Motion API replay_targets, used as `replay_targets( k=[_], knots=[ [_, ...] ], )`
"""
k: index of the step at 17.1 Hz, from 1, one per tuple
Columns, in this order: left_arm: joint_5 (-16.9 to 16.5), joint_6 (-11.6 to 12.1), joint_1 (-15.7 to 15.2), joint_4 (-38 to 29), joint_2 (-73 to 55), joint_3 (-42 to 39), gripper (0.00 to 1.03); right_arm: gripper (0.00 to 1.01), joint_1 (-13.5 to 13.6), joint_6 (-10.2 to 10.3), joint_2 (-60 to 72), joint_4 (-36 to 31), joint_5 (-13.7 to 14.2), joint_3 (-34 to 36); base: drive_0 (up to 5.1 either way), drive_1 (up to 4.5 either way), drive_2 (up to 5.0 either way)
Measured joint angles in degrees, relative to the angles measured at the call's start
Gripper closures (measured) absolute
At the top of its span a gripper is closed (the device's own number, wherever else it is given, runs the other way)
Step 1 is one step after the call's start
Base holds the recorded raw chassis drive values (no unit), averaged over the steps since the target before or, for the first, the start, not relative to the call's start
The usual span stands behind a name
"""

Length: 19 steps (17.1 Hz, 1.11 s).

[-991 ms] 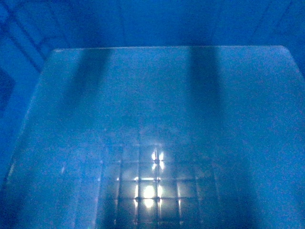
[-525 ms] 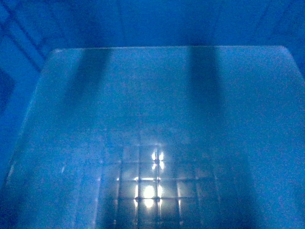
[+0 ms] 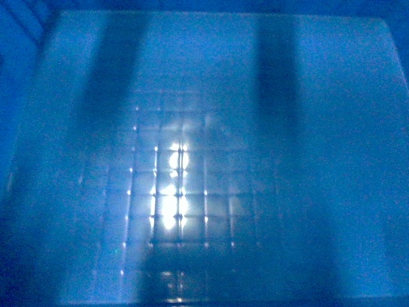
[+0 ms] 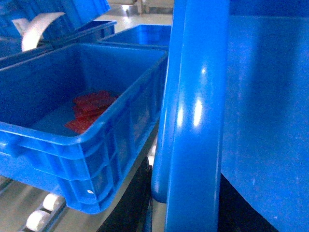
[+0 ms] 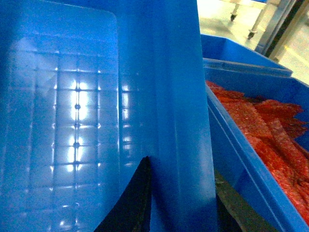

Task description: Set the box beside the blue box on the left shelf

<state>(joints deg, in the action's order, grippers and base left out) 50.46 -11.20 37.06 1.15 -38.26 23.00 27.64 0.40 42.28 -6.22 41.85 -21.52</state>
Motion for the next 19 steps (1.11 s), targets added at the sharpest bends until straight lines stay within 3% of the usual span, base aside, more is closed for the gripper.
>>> replay_targets(
  k=[2,4,5,6,11,19],
  knots=[
    [0.8,1.1,-0.7,-0.2,-1.8,1.2,0.84,0.79,-2.4,1.5,2.4,0.0,-5.0,-0.8,0.0,0.00,0.0],
    [-2.4,1.3,-3.8,1.4,-5.6,3.1,0.84,0.79,-5.5,5.8,6.3,7.0,-11.1,-3.8,0.0,0.00,0.0],
    [-5.0,1.2,-5.7,2.7,-8.1,4.7,0.84,0.79,-7.4,7.9,8.9,10.3,-14.0,-5.7,0.0,0.00,0.0],
    [-15.6,-1.1,-12.6,0.4,-18.8,8.8,0.84,0.80,-12.1,7.5,15.1,10.9,-17.4,-11.0,0.0,0.00,0.0],
    [-20.7,-3.8,-14.9,-1.2,-26.7,9.2,0.84,0.80,-13.6,5.6,20.8,11.0,-17.9,-12.6,0.0,0.00,0.0],
    [-21.0,-3.3,-14.2,-3.3,-31.3,11.4,0.84,0.80,-15.4,6.9,24.8,11.4,-17.4,-12.6,0.0,0.00,0.0]
  ],
)
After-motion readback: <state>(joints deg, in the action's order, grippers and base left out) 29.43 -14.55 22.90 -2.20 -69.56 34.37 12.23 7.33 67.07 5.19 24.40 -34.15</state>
